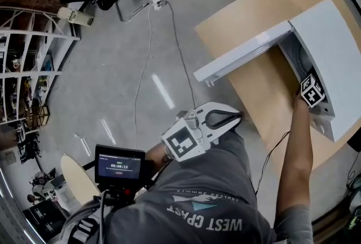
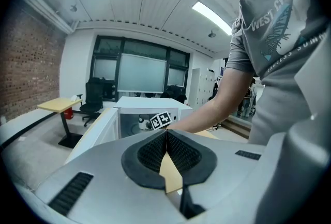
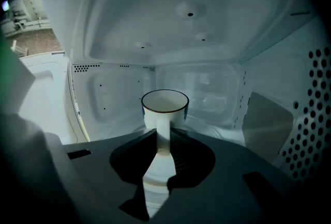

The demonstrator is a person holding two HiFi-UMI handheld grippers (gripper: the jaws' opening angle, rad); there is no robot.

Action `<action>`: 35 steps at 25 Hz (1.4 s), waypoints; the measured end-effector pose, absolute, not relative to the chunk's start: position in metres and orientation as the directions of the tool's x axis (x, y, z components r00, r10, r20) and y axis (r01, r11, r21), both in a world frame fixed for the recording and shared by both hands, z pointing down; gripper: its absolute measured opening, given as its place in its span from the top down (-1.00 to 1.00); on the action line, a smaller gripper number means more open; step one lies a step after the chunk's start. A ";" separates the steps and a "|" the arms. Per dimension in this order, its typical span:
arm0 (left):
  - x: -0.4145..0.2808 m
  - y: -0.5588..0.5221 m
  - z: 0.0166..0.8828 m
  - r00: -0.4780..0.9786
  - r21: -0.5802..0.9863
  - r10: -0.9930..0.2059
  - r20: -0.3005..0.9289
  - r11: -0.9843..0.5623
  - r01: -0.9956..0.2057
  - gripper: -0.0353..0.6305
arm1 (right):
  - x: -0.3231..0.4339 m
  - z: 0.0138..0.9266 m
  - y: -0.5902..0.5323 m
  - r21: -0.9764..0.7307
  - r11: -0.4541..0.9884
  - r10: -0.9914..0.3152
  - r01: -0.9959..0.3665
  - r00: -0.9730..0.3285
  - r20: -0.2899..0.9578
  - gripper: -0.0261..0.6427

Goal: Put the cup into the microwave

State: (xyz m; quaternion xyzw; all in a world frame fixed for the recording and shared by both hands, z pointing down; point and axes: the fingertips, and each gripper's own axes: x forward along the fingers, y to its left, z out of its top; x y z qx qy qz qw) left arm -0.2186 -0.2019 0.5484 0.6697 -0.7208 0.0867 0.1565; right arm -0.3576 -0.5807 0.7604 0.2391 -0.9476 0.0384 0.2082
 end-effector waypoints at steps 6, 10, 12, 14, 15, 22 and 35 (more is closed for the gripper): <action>-0.218 -0.209 0.547 -0.045 0.096 -0.939 0.341 0.082 -0.992 0.83 | -0.354 0.758 -0.579 -0.016 0.906 -0.381 -0.422 -0.833 0.402 0.65; -0.213 -0.209 0.545 -0.024 0.088 -0.941 0.337 0.057 -0.994 0.83 | -0.349 0.755 -0.576 -0.044 0.907 -0.368 -0.418 -0.841 0.397 0.48; -0.218 -0.201 0.541 -0.012 0.084 -0.942 0.334 0.043 -0.996 0.83 | -0.351 0.753 -0.568 -0.046 0.904 -0.373 -0.424 -0.837 0.400 0.47; -0.226 -0.190 0.534 -0.003 0.082 -0.944 0.330 0.032 -0.996 0.83 | -0.353 0.751 -0.558 -0.050 0.900 -0.377 -0.433 -0.831 0.410 0.47; -0.227 -0.185 0.531 0.000 0.079 -0.945 0.326 0.027 -0.997 0.83 | -0.350 0.750 -0.554 -0.050 0.898 -0.381 -0.438 -0.828 0.413 0.47; -0.196 -0.151 0.530 0.046 0.076 -0.965 0.258 -0.027 -0.997 0.83 | -0.286 0.728 -0.516 -0.055 0.885 -0.406 -0.463 -0.822 0.399 0.47; -0.196 -0.045 0.492 0.166 -0.014 -0.973 0.158 -0.171 -0.985 0.83 | -0.188 0.543 -0.362 -0.162 0.905 -0.384 -0.394 -0.919 0.091 0.84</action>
